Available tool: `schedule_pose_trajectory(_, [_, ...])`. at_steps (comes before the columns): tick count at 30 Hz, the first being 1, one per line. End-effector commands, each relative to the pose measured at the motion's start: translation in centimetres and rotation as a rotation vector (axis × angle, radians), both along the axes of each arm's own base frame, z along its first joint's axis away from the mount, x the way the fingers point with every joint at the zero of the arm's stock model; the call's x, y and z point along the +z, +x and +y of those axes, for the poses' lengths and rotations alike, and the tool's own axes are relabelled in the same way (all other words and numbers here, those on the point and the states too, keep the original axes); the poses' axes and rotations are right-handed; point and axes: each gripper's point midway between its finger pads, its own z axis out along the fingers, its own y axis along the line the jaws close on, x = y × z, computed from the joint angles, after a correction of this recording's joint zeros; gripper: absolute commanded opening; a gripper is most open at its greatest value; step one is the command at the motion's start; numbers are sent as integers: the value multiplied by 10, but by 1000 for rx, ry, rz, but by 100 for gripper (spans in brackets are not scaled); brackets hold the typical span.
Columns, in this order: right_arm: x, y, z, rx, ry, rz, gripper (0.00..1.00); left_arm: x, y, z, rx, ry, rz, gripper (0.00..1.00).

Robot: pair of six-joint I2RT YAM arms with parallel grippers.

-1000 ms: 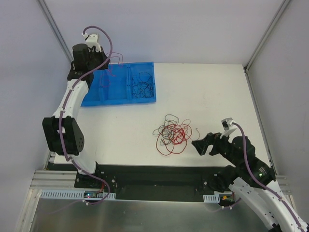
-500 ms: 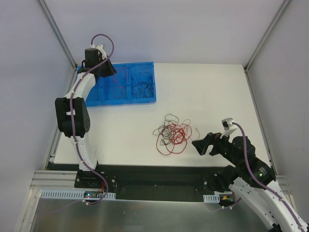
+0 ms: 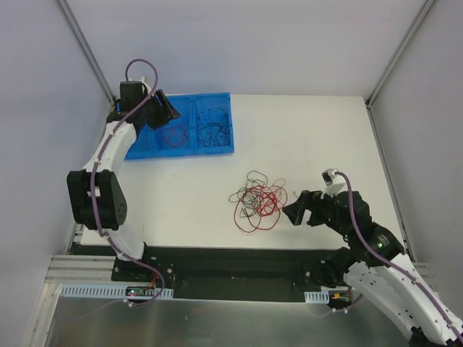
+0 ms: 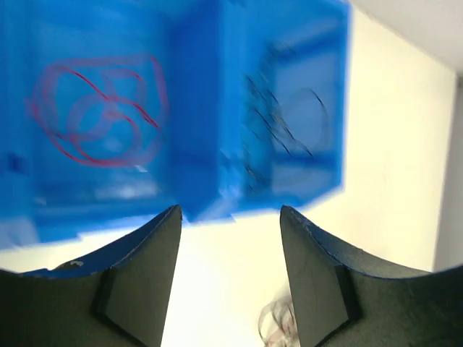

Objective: Untangle the cables

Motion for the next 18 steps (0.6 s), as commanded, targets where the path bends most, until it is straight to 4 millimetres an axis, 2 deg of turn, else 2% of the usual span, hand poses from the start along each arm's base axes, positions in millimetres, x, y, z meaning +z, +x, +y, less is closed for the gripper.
schedule_pose_trajectory(1, [18,12,21,24,62,12,96,16,-66,-95,-271,-132,-16,56])
schedule_pose_trajectory(4, [5,21,27,-7,36,105,96,8,-102,-142,-467,-84,-46,56])
schedule_pose_trajectory(6, [-2,27,30,-46,29,173,97,1,-121,-163,-571,-46,-63,56])
schedule_pose_trajectory(8, [-6,33,34,-71,24,221,98,-2,-133,-173,-621,-29,-69,56])
schedule_pose_trajectory(10, [-12,39,35,-92,-6,260,99,3,-144,-183,-646,-76,-57,56])
schedule_pose_trajectory(12, [-17,46,35,-119,-29,299,93,12,-162,-204,-727,-116,-62,56])
schedule_pose_trajectory(15, [-30,53,42,-151,-21,382,82,19,-178,-219,-788,-145,-67,56])
schedule_pose_trajectory(18, [-45,54,61,-130,51,447,61,25,-189,-226,-817,-177,-59,56])
